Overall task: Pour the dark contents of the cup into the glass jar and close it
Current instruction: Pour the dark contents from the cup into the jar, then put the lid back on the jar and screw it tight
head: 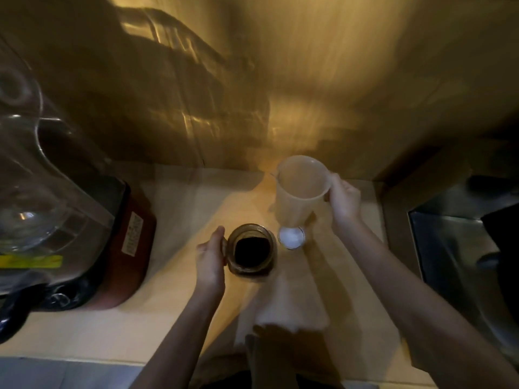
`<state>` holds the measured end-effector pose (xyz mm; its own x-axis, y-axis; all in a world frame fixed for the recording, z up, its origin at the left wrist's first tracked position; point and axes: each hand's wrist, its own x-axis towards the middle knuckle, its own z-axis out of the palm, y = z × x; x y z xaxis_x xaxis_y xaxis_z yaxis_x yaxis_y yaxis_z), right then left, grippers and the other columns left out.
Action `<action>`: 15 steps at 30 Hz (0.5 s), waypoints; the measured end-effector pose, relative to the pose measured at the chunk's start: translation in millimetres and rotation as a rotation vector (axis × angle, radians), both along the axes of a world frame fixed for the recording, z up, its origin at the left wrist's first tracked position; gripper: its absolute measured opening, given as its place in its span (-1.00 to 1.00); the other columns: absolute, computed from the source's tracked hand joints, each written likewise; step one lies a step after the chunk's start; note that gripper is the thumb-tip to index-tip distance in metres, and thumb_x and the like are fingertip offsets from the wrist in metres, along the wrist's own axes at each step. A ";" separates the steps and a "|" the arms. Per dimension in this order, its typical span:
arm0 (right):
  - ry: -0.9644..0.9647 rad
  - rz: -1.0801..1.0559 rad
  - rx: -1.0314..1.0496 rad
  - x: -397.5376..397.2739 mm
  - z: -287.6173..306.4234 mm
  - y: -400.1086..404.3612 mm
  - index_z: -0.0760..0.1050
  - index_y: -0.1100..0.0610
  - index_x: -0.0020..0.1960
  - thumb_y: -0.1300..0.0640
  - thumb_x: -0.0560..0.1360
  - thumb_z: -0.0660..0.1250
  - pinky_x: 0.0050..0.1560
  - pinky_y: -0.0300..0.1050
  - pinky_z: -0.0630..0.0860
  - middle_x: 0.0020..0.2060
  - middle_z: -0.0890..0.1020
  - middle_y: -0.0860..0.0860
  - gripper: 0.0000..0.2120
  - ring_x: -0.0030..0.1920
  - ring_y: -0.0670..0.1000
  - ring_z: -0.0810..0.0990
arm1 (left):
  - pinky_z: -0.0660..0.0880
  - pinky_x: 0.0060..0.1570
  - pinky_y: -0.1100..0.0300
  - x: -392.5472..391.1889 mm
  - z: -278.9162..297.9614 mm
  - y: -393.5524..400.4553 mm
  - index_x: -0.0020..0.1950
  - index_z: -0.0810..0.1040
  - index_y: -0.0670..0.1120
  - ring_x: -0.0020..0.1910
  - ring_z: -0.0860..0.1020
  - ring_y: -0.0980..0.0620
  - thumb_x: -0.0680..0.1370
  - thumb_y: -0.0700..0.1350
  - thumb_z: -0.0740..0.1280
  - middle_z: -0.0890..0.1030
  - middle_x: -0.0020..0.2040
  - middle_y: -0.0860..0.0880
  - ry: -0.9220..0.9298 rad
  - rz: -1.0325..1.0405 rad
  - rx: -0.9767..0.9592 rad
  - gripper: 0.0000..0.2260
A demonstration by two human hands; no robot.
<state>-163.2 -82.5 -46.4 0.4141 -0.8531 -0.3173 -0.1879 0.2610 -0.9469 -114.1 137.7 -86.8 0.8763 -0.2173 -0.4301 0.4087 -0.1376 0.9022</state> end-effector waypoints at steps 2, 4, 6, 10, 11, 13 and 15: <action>0.010 -0.028 0.003 11.2 -11.5 -1.1 0.42 0.03 -0.52 0.16 0.52 0.27 -0.47 -0.31 0.35 -0.70 0.45 -0.20 -0.58 -0.57 -0.23 0.37 | 0.29 -0.36 0.14 -1.6 -7.2 -1.8 -0.51 0.37 -0.10 -0.55 0.34 0.14 0.51 -0.02 0.22 0.38 -0.58 0.04 -0.001 -0.012 0.009 -0.61; 0.021 -0.028 -0.003 22.8 -22.7 -0.2 0.32 0.02 -0.57 0.12 0.53 0.28 -0.45 -0.24 0.28 -0.72 0.36 -0.18 -0.51 -0.57 -0.20 0.30 | 0.29 -0.38 0.16 -5.4 -14.3 -6.1 -0.52 0.34 -0.10 -0.59 0.29 0.16 0.52 -0.04 0.21 0.33 -0.60 0.05 0.004 -0.031 0.021 -0.60; 0.037 -0.051 0.002 34.3 -34.1 1.3 0.28 0.03 -0.57 0.08 0.54 0.28 -0.50 -0.29 0.27 -0.69 0.33 -0.16 -0.49 -0.57 -0.17 0.28 | 0.31 -0.45 0.27 -6.5 -21.0 -10.7 -0.49 0.34 -0.13 -0.60 0.28 0.15 0.52 -0.05 0.21 0.31 -0.59 0.03 0.028 0.004 0.015 -0.62; 0.086 -0.035 0.007 51.2 -52.9 6.9 0.23 0.03 -0.53 0.00 0.55 0.27 -0.66 -0.43 0.20 -0.64 0.33 -0.13 -0.49 -0.63 -0.22 0.28 | 0.25 -0.47 0.24 -5.3 -37.4 -17.8 -0.54 0.26 -0.08 -0.59 0.23 0.14 0.52 -0.05 0.22 0.25 -0.66 0.09 0.062 -0.003 0.058 -0.58; 0.101 -0.027 0.007 53.6 -57.1 7.9 0.24 0.04 -0.54 0.00 0.55 0.27 -0.66 -0.44 0.21 -0.63 0.34 -0.11 -0.49 -0.66 -0.25 0.28 | 0.23 -0.45 0.21 -4.3 -41.1 -18.6 -0.55 0.26 -0.07 -0.59 0.22 0.13 0.52 -0.05 0.22 0.24 -0.66 0.09 0.080 -0.002 0.069 -0.57; 0.146 -0.022 0.003 56.1 -63.1 9.2 0.25 0.05 -0.54 -0.01 0.55 0.27 -0.67 -0.45 0.21 -0.60 0.34 -0.07 -0.49 -0.67 -0.25 0.29 | 0.25 -0.47 0.24 -2.4 -48.5 -20.5 -0.56 0.27 -0.07 -0.60 0.24 0.15 0.51 -0.06 0.23 0.26 -0.67 0.08 0.102 -0.010 0.071 -0.57; 0.162 -0.014 -0.007 56.7 -68.1 9.5 0.25 0.06 -0.52 -0.01 0.55 0.26 -0.66 -0.44 0.21 -0.57 0.33 -0.04 -0.50 -0.63 -0.22 0.29 | 0.26 -0.52 0.31 -0.4 -54.6 -23.6 -0.57 0.29 -0.06 -0.61 0.25 0.17 0.50 -0.09 0.24 0.27 -0.68 0.07 0.134 -0.006 0.059 -0.58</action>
<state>-106.5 -73.0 -114.5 0.3460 -0.8610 -0.3729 -0.3351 0.2579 -0.9062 -114.5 114.1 -141.3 0.8089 -0.1934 -0.5552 0.5239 -0.1912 0.8300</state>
